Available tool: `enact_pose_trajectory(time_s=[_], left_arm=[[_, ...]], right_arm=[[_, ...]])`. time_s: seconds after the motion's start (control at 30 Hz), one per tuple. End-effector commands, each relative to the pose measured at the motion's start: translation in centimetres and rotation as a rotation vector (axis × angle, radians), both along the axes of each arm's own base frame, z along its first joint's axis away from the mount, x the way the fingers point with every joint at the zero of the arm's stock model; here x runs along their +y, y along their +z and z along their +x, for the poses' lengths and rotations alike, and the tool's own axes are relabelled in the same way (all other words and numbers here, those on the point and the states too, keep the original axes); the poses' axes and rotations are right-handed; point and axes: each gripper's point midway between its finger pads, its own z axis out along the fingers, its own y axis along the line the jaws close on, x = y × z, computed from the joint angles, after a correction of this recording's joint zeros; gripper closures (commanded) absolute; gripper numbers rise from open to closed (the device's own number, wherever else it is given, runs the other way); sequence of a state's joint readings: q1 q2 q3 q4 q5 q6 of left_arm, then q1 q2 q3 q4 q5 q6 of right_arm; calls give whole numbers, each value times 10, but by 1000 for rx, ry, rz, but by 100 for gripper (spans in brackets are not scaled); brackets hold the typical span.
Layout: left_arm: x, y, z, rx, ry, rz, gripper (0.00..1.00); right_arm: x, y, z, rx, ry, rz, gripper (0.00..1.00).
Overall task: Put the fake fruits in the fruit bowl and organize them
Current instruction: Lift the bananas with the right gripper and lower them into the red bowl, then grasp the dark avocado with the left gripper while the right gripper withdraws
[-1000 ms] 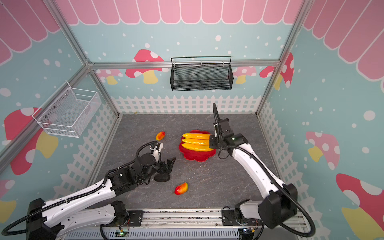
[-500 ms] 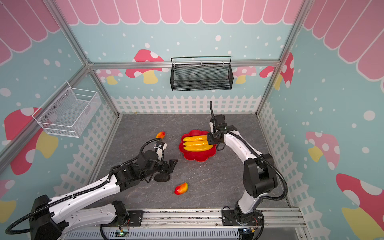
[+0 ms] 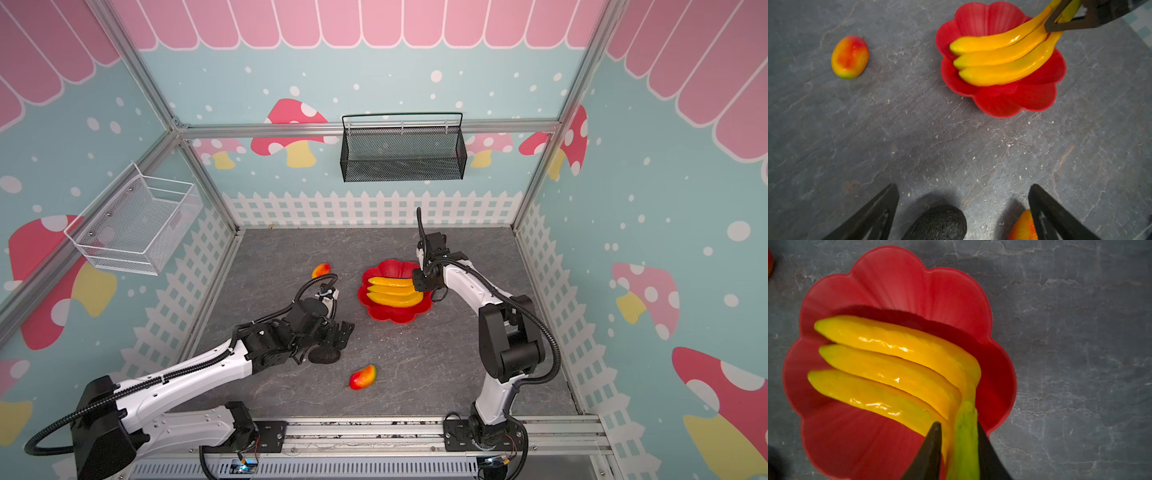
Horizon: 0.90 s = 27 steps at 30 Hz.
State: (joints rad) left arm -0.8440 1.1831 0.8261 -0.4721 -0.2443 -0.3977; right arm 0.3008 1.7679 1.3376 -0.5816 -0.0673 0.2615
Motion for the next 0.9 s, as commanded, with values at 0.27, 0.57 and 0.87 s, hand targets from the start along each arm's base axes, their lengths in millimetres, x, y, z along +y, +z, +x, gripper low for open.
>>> enact_pose_trajectory(time_s=[0.27,0.57,0.87], left_arm=[[43,-66,-44,284,175,81,13],[52,-88,-60,332,171,162,8],[45,-105,-46,319,138,223,8]], right_arm=[[-7,71,-1,-186,-4,-2,25],[55,131,-106,-273,273,211,10],[94,58,-242,-48,424,514,10]])
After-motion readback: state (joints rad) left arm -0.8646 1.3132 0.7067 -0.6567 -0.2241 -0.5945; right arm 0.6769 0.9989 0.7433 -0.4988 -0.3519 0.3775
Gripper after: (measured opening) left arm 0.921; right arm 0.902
